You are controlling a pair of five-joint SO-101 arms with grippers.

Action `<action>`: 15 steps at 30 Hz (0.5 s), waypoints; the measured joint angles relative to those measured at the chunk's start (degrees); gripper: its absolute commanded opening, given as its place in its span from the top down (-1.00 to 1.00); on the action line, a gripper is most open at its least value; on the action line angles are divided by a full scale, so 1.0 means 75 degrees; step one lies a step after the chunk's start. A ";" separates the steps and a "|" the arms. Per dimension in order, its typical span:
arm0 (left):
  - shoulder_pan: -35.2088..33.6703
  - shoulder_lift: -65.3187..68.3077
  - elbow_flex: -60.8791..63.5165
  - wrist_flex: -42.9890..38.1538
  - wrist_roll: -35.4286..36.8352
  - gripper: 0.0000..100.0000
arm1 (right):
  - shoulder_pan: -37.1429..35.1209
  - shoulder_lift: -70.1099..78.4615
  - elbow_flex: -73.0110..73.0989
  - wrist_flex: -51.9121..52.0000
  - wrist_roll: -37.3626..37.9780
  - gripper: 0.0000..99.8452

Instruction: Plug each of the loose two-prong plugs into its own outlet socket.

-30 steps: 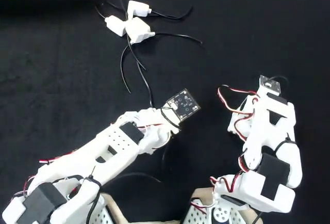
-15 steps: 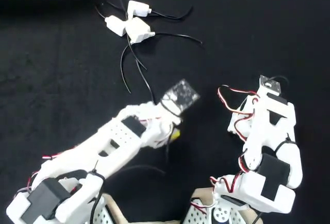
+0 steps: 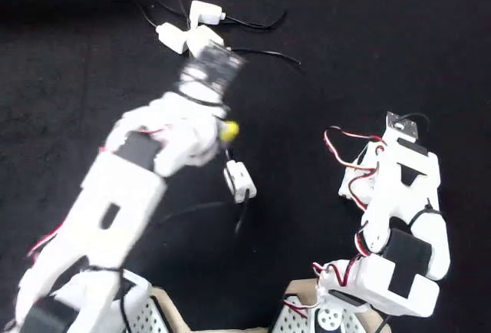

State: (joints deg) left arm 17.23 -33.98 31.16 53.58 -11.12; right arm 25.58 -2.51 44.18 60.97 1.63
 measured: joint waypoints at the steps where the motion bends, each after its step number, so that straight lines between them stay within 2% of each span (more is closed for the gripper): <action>1: -0.0270 -0.0316 -0.0012 0.0164 0.0000 0.56 | -0.0059 0.0000 0.0012 0.0000 0.0082 0.64; 7: -0.2204 -0.2532 0.0434 0.1348 0.0000 0.56 | -0.0399 0.0000 0.0047 0.0000 0.0879 0.51; 12: -0.3528 -0.4360 0.2415 0.1805 0.0000 0.56 | -0.1032 0.0000 0.0070 0.0258 0.2227 0.49; 15: -0.3915 -0.5603 0.3727 0.1805 0.0023 0.56 | -0.1618 0.0117 -0.0164 0.0832 0.2438 0.49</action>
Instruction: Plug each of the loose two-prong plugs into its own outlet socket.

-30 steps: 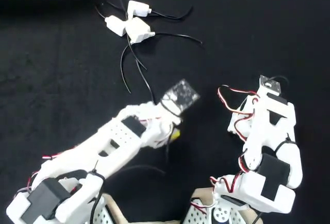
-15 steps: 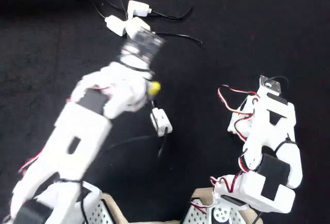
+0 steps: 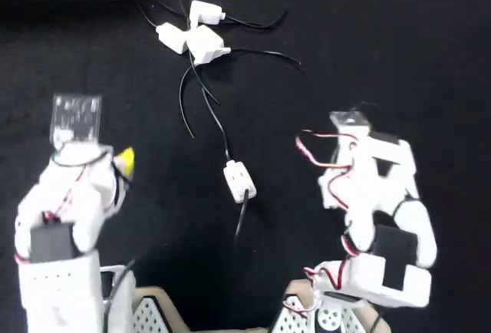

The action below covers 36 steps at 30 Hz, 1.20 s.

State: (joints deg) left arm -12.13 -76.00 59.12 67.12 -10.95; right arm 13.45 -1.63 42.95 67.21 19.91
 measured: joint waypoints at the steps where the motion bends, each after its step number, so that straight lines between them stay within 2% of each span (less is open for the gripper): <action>1: -0.0094 -0.0445 0.0410 0.0012 0.0000 0.56 | -0.0234 0.0000 -0.0105 0.0234 0.0000 0.49; 4: -0.0176 -0.1782 0.1465 0.0012 0.0211 0.57 | -0.1242 0.0012 -0.0399 0.0856 -0.0176 0.49; 9: -0.0176 -0.3610 0.3012 0.0012 0.0703 0.57 | -0.2544 0.0012 -0.0445 0.1114 -0.0598 0.49; 16: -0.0797 -0.3563 0.4290 -0.1102 0.0703 0.57 | -0.3305 0.0012 -0.0445 0.1160 -0.0645 0.49; 20: -0.0879 -0.3552 0.4372 -0.1336 0.0762 0.57 | -0.4056 0.0012 -0.0445 0.1160 -0.0645 0.49; 28: -0.0879 -0.3552 0.4419 -0.1371 0.0762 0.57 | -0.5720 0.0023 -0.0574 0.1160 -0.1688 0.49; 36: -0.0879 -0.3552 0.4419 -0.1371 0.0762 0.57 | -0.5837 0.0176 -0.0645 0.0469 -0.2110 0.49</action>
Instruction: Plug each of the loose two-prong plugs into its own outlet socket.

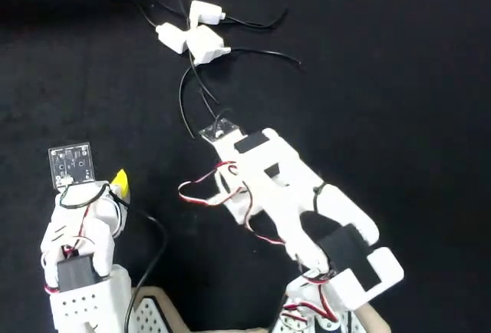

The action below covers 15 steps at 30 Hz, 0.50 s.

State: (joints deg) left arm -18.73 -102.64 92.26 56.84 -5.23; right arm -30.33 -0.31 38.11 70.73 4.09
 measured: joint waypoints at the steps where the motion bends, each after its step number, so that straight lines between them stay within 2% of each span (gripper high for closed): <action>1: 0.0000 0.0000 0.0000 0.0000 0.0000 0.57 | -0.0012 0.0082 0.0000 -0.0012 -0.0012 0.49; 10: 0.0000 0.0000 0.0000 0.0000 0.0000 0.57 | -0.0105 0.0574 -0.0727 -0.0012 -0.0012 0.49; 15: -0.0035 0.0000 0.0000 0.0000 0.0000 0.57 | -0.0926 0.0563 -0.0856 0.0199 -0.0012 0.49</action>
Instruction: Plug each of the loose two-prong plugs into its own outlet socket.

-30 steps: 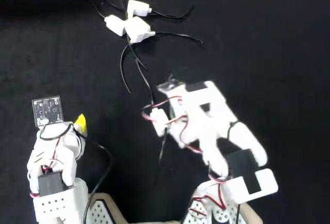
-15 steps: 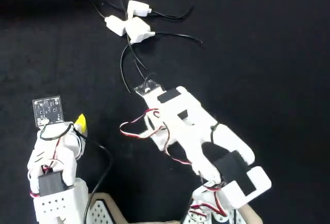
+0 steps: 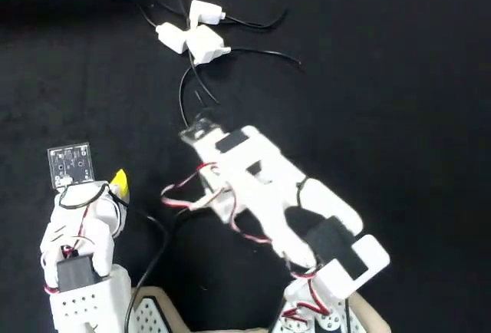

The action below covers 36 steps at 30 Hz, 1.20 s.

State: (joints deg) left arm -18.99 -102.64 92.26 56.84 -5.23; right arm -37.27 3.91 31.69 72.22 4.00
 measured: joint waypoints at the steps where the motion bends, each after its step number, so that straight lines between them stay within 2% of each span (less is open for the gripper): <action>1: 0.0000 0.0000 0.0000 0.0000 0.0000 0.57 | -0.0199 -0.0047 0.0000 0.0035 0.0000 0.49; 11: 0.0000 0.0000 0.0000 0.0000 0.0000 0.57 | -0.0469 -0.0504 -0.0645 0.0047 0.0000 0.49; 17: 0.0000 0.0000 0.0000 0.0000 0.0000 0.57 | -0.0469 0.0211 -0.1407 -0.0387 0.0000 0.50; 25: 0.0000 0.0000 0.0000 0.0000 0.0000 0.57 | -0.0105 0.1700 -0.2555 -0.0422 -0.0023 0.87; 29: 0.0000 0.0000 0.0000 0.0000 0.0000 0.57 | 0.0363 0.2133 -0.3036 -0.0410 -0.0012 0.89; 36: 0.0000 0.0000 0.0000 0.0000 0.0000 0.57 | 0.0539 0.2297 -0.3528 -0.0410 0.0000 0.89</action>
State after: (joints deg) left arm -18.99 -102.64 92.26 56.84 -5.23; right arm -33.23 21.14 5.23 69.14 4.00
